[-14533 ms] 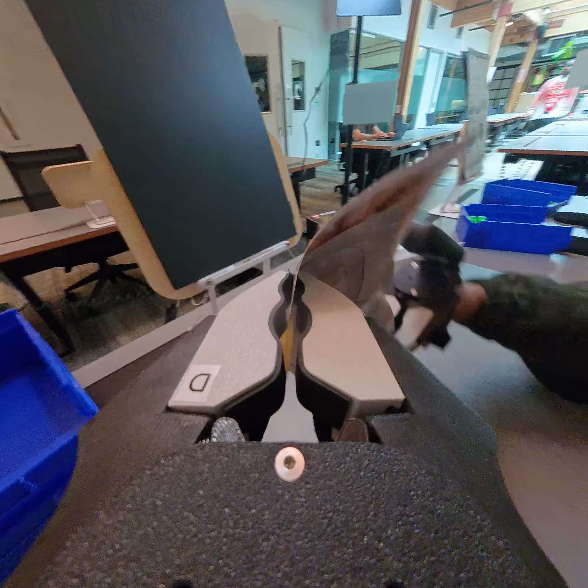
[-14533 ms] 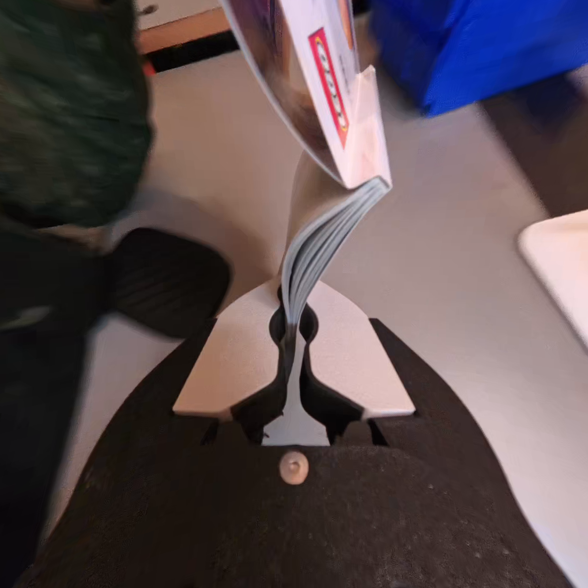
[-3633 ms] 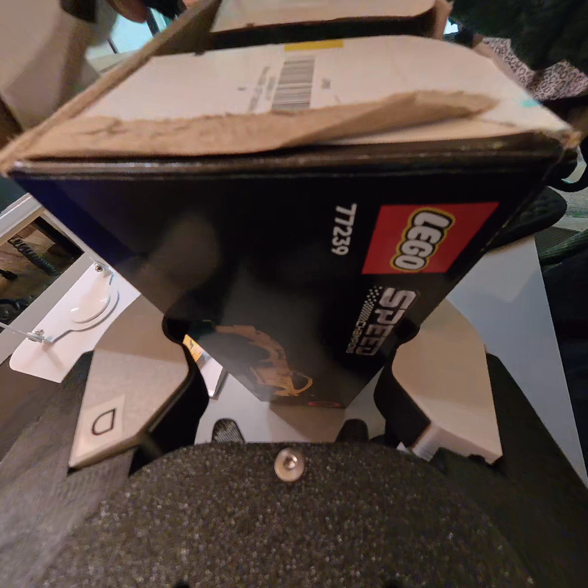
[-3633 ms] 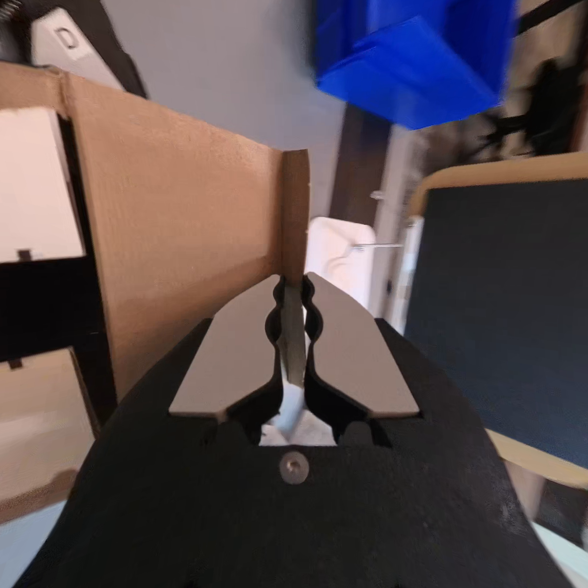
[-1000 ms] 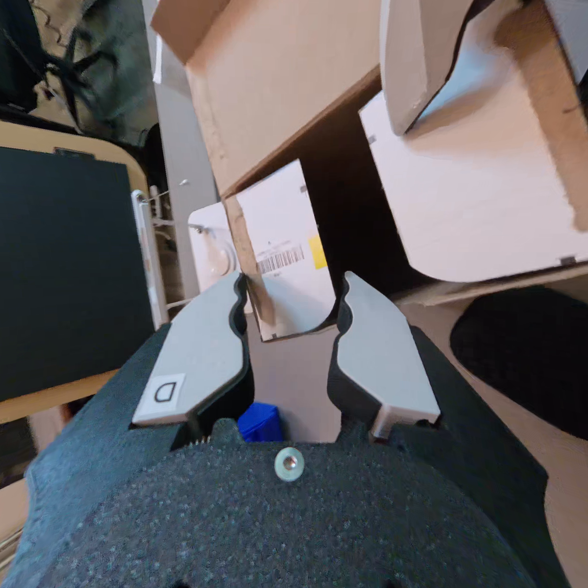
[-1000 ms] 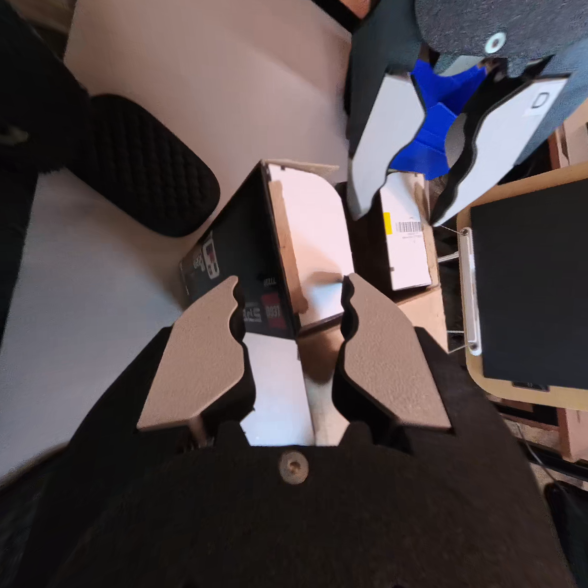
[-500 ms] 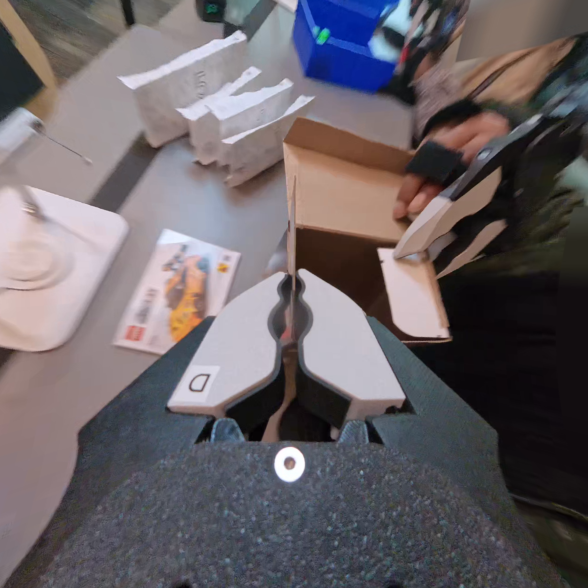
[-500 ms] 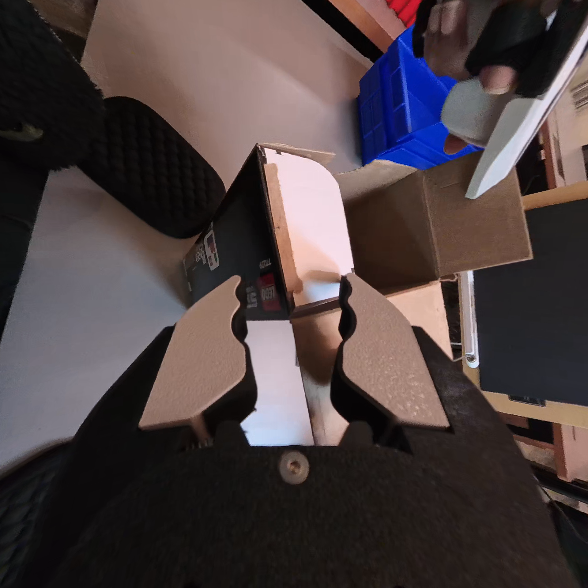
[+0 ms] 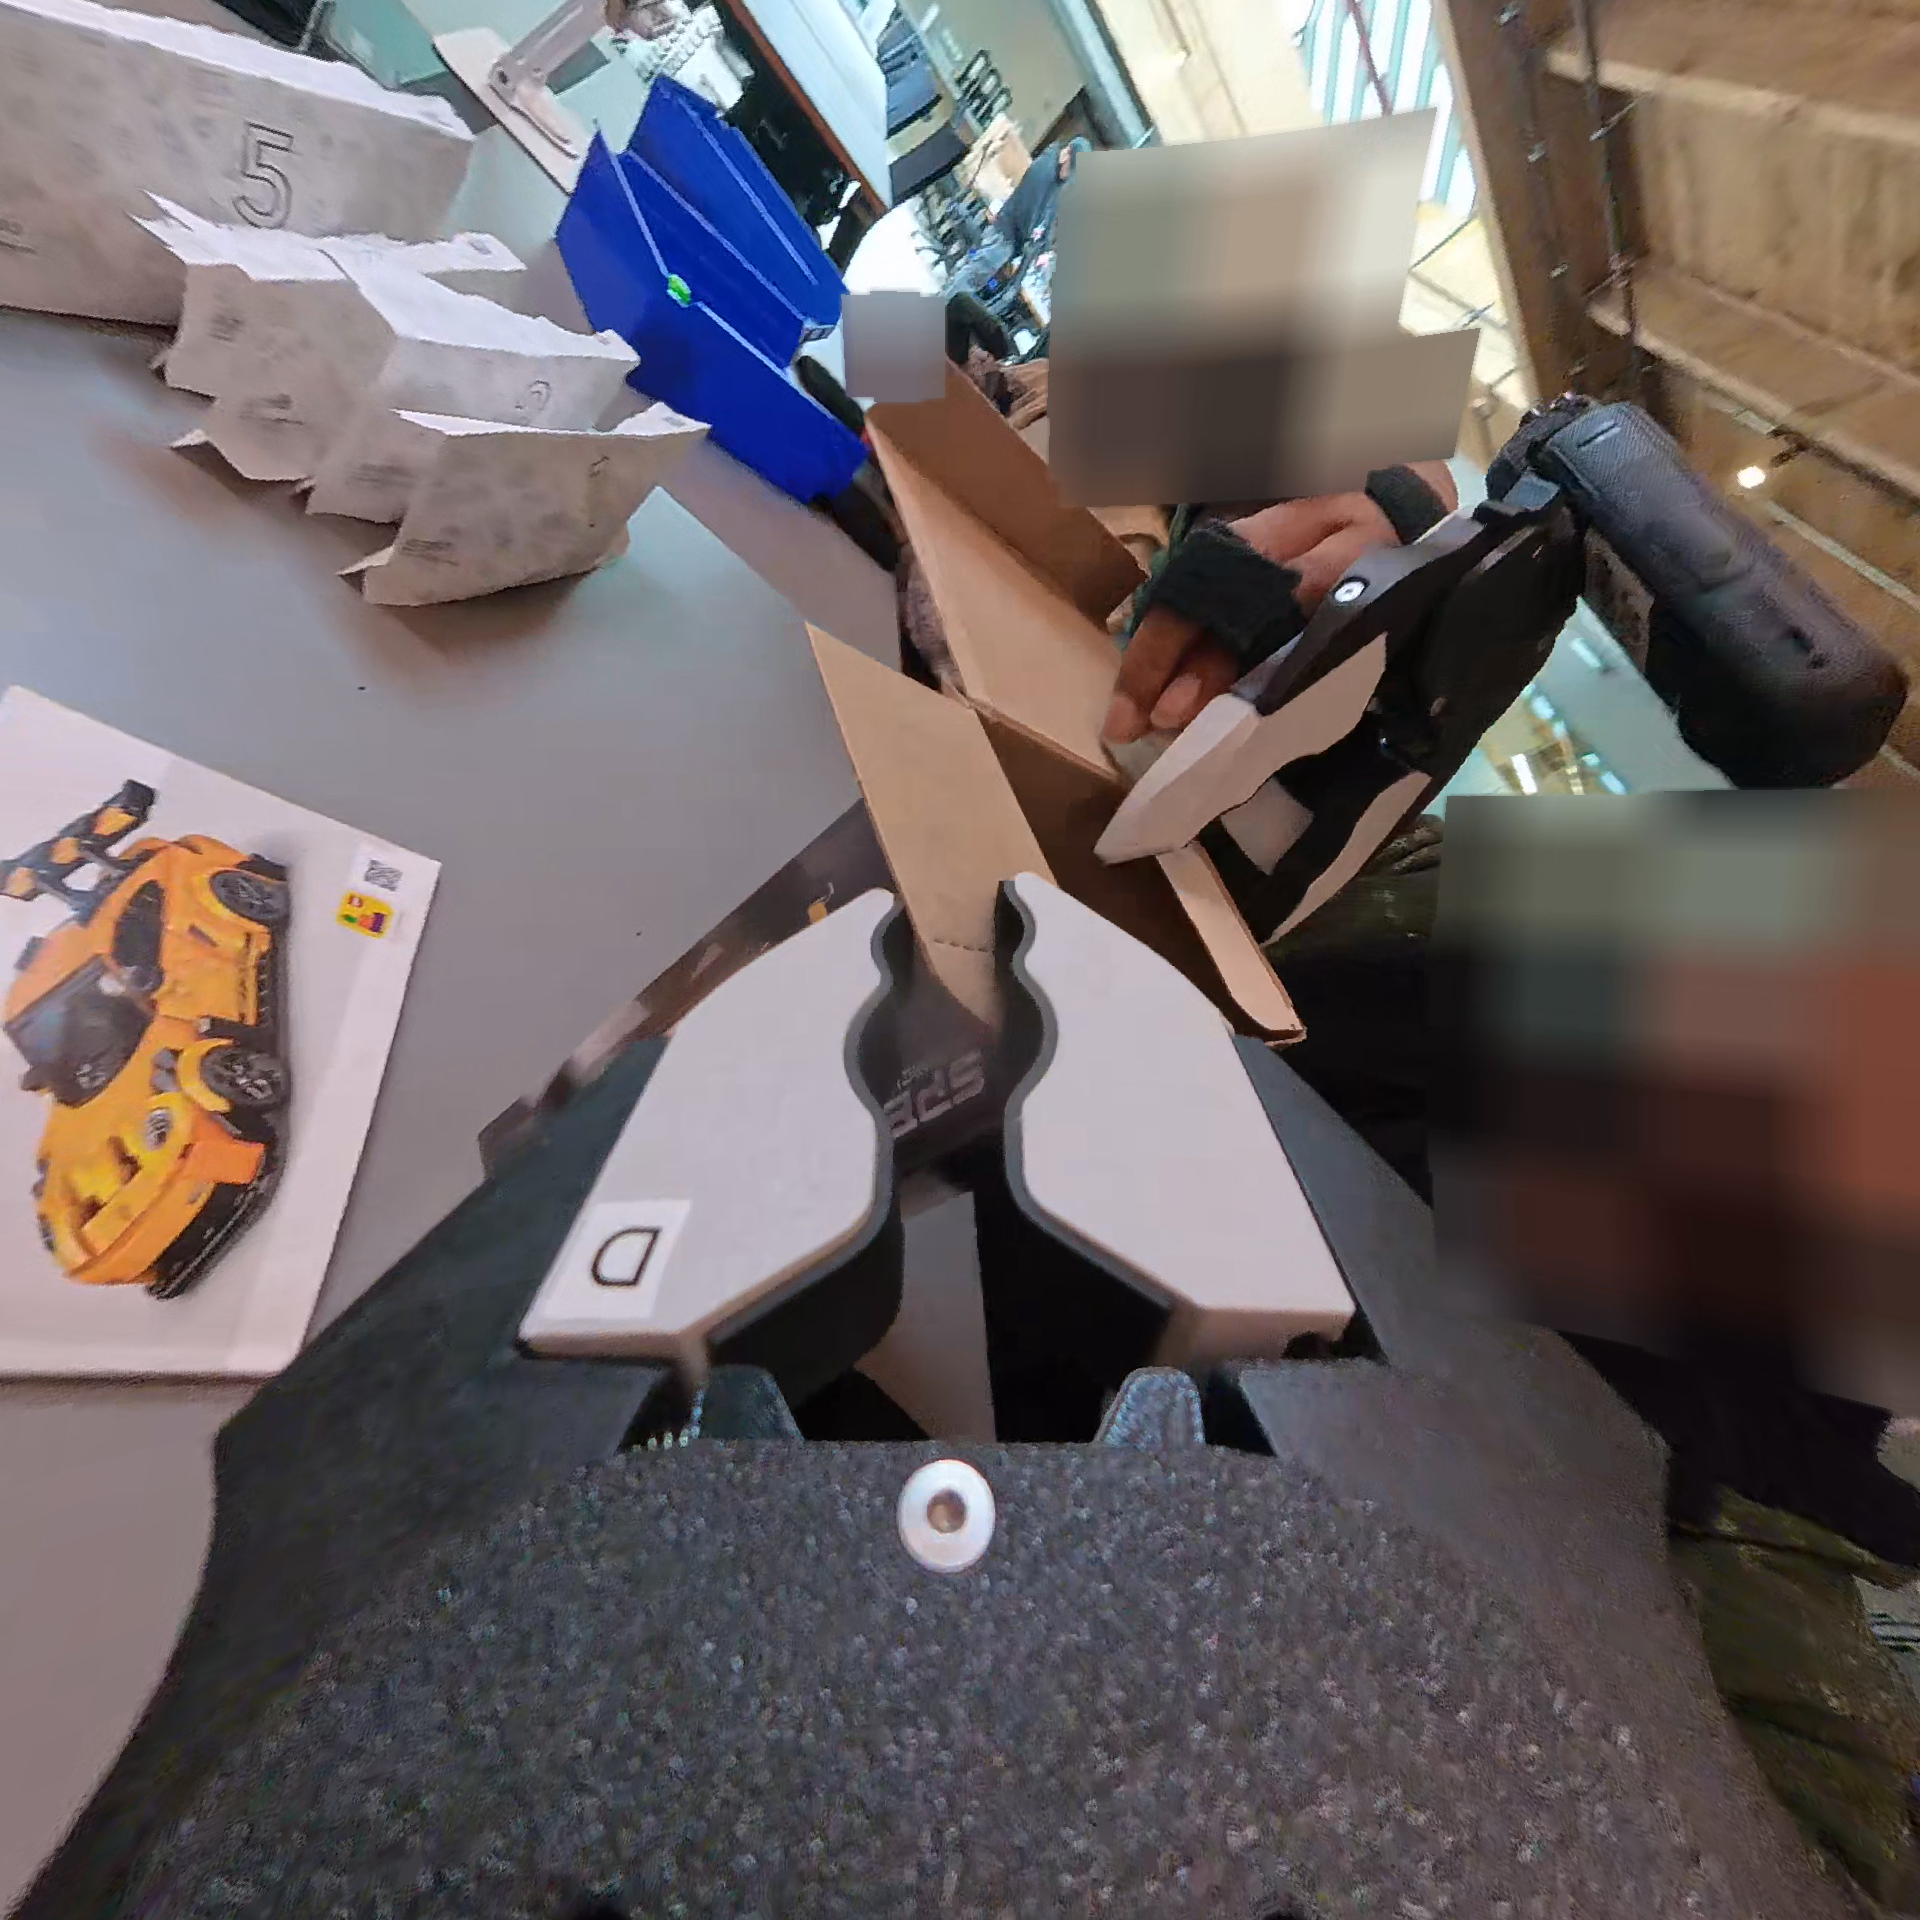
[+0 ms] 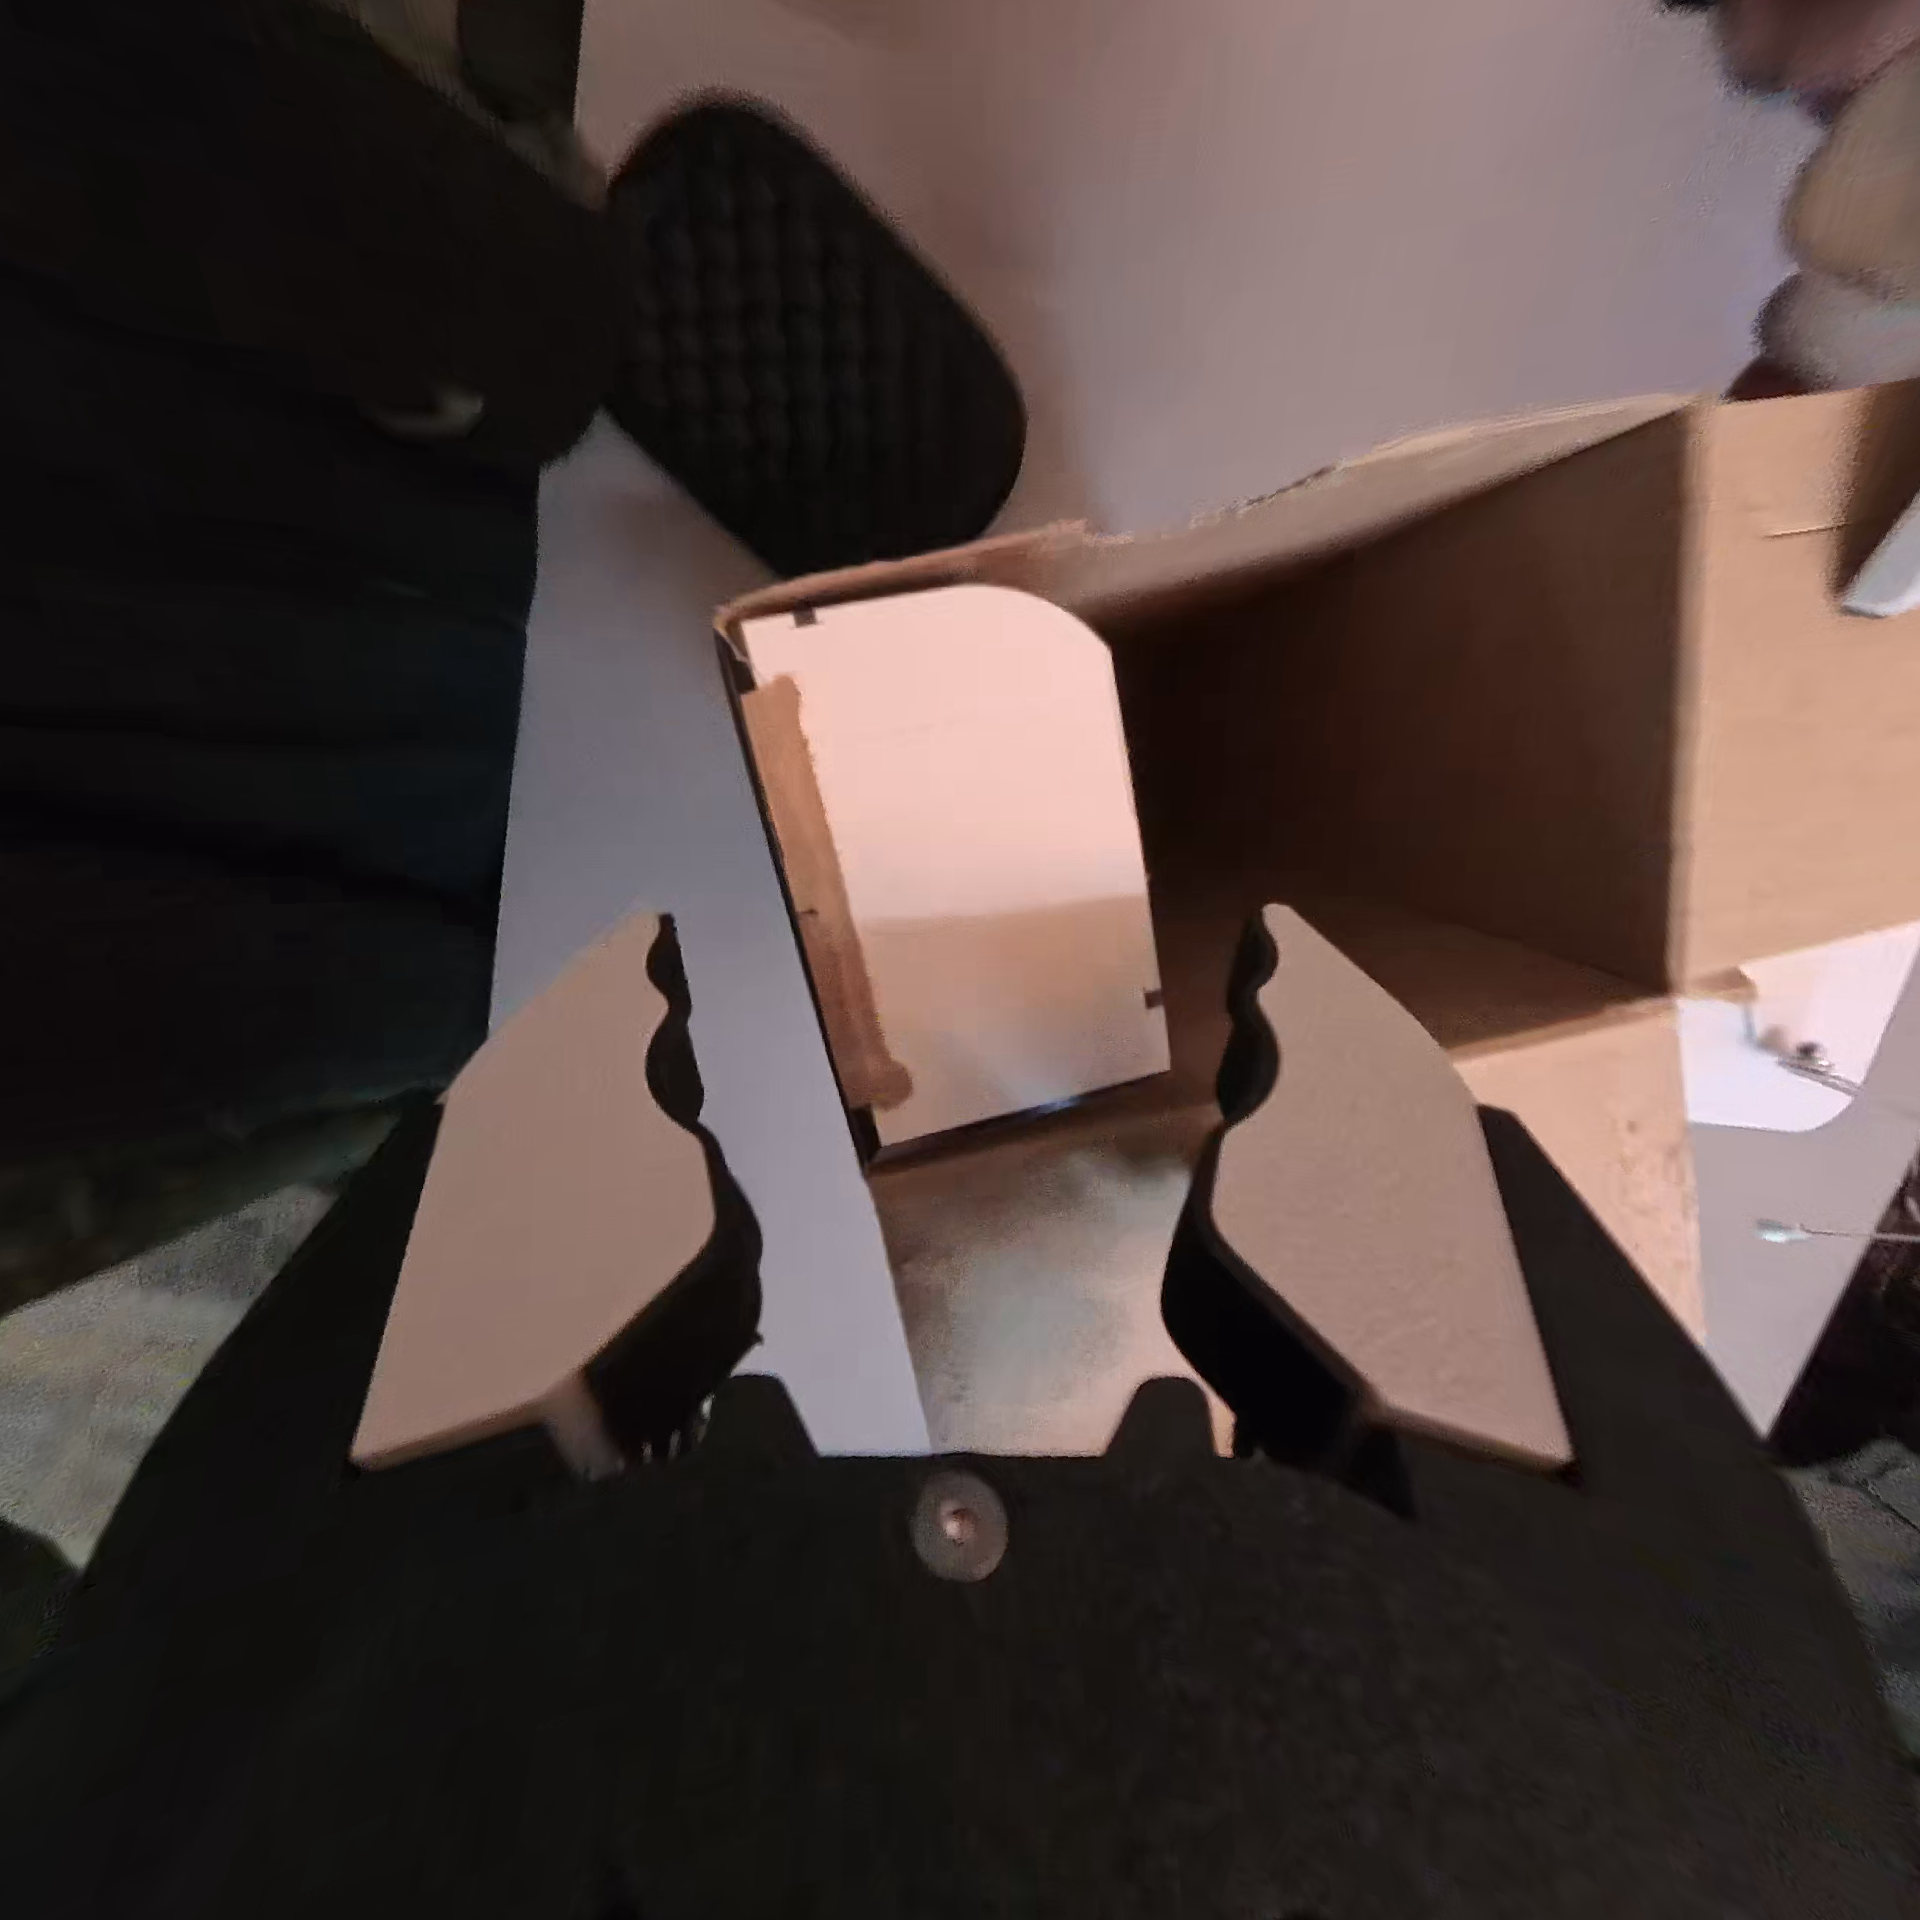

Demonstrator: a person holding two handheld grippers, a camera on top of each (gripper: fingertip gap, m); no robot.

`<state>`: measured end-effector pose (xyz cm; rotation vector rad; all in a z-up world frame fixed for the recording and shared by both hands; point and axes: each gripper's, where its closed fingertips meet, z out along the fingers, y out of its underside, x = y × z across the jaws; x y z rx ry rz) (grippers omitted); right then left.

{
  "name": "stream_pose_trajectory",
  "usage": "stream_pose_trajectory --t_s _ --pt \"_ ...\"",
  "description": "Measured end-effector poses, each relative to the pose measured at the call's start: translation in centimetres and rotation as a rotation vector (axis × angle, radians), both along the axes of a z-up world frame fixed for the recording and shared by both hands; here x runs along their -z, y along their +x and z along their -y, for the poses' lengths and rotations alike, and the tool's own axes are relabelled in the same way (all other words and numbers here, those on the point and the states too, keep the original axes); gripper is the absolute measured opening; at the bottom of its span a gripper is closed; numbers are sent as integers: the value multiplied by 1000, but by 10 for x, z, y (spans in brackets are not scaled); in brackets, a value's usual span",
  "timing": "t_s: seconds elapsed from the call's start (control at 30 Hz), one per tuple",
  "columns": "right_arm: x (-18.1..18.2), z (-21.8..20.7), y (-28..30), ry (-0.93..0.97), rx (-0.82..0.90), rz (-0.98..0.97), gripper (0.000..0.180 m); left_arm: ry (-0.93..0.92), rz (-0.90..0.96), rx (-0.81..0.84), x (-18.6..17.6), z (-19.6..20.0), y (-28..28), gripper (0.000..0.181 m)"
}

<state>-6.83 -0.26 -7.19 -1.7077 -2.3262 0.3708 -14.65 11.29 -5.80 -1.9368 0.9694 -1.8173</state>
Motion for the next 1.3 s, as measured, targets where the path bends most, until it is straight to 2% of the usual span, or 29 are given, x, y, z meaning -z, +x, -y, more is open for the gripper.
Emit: stream_pose_trajectory --t_s 0.1,0.2,0.27,0.3,0.47,0.7,0.83,0.9,1.0,1.1,1.2,1.27,1.3 --pt "7 -3 1 11 -38 109 94 -26 31 11 8 1 -1 20" --pt "0 -4 -1 20 -90 93 67 -63 50 -6 17 1 -3 31" --pt "-3 -6 -1 59 -109 76 66 -67 35 -57 22 -4 -9 47" --pt "-4 -9 -1 92 -115 67 66 -40 30 -83 21 -6 -13 48" --pt "-12 -17 -1 270 -152 5 69 285 -103 -270 3 -9 -33 45" --pt "-26 -25 -3 538 -161 -124 73 834 -372 -490 -57 7 -51 48" --pt "-33 -28 0 680 -162 -191 70 1007 -431 -450 -75 38 -24 49" --pt "-34 -26 2 710 -156 -222 70 1081 -506 -402 -69 46 -8 51" --pt "-34 -23 8 739 -151 -258 70 1150 -723 -359 -43 32 0 61" --pt "-36 -18 14 759 -153 -310 68 1133 -868 -316 -21 14 1 66" --pt "-45 -13 17 787 -156 -382 56 1053 -966 -246 -1 5 -2 69" --pt "-47 -10 20 781 -148 -398 53 1000 -979 -233 2 2 -2 60" --pt "-48 -8 21 775 -147 -416 50 978 -985 -219 4 3 -3 49"
